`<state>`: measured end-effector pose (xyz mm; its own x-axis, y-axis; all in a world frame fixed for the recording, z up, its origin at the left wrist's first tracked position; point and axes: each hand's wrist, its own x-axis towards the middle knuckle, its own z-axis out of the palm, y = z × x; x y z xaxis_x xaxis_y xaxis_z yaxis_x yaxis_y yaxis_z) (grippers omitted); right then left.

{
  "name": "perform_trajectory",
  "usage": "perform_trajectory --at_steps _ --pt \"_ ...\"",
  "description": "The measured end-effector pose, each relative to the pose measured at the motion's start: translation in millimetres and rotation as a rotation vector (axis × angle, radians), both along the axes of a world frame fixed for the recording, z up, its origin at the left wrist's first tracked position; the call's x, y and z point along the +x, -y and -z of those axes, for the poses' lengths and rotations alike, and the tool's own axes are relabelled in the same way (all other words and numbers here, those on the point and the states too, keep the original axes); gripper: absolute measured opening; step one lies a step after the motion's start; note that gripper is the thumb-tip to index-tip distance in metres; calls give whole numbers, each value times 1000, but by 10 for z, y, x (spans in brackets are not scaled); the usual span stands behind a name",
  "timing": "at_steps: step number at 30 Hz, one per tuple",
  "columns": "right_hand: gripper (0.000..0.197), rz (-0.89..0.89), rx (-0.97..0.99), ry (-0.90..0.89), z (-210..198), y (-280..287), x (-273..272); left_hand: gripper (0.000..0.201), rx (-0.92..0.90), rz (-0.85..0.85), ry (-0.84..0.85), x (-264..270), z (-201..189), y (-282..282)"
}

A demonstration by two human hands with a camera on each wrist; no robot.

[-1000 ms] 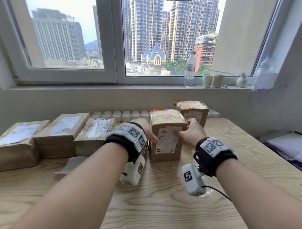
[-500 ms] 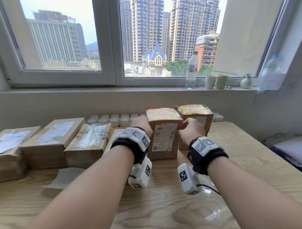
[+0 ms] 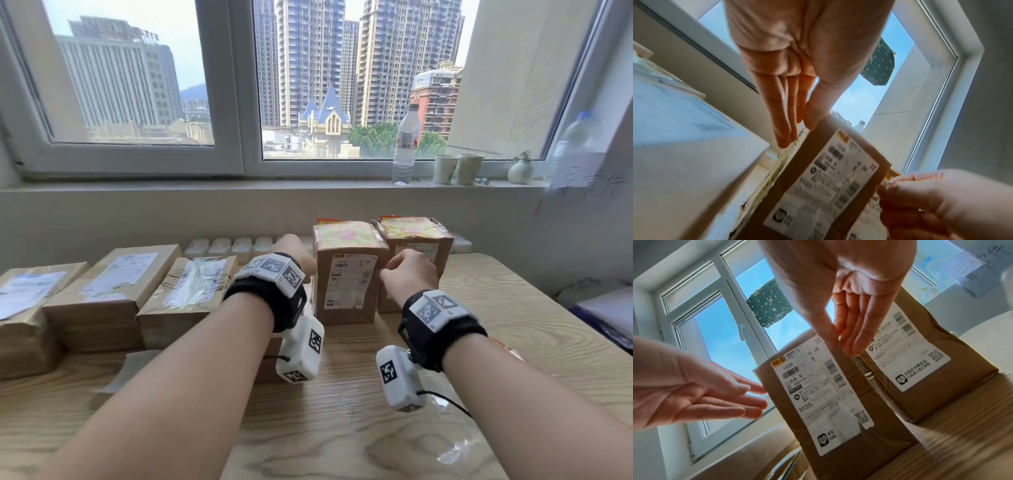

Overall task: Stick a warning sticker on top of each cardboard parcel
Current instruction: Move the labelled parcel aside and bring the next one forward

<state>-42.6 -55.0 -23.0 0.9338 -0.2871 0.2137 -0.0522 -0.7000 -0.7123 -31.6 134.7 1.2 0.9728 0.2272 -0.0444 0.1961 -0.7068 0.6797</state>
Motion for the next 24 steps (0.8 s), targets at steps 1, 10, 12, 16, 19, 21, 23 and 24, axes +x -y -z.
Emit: perform_trajectory --at_steps 1,10,12,16,19,21,23,24 --pt "3 -10 -2 2 -17 -18 -42 20 -9 -16 12 -40 -43 -61" --pt "17 -367 231 -222 117 -545 -418 32 79 -142 -91 -530 101 -727" --pt "26 -436 224 -287 187 -699 -458 33 93 -169 -71 -605 143 -753" --pt "35 -491 221 -375 297 -913 -511 58 18 -188 -71 -694 191 -774" --pt "25 -482 200 -368 308 -944 -532 71 -77 -193 -64 -766 195 -789" --pt "16 -467 207 -364 290 -907 -550 71 -105 -195 -54 -823 182 -785" --pt "11 -455 219 -368 279 -854 -581 73 -139 -182 -72 -878 189 -767" --pt "13 -458 219 -367 282 -824 -597 72 -155 -174 -85 -915 198 -757"
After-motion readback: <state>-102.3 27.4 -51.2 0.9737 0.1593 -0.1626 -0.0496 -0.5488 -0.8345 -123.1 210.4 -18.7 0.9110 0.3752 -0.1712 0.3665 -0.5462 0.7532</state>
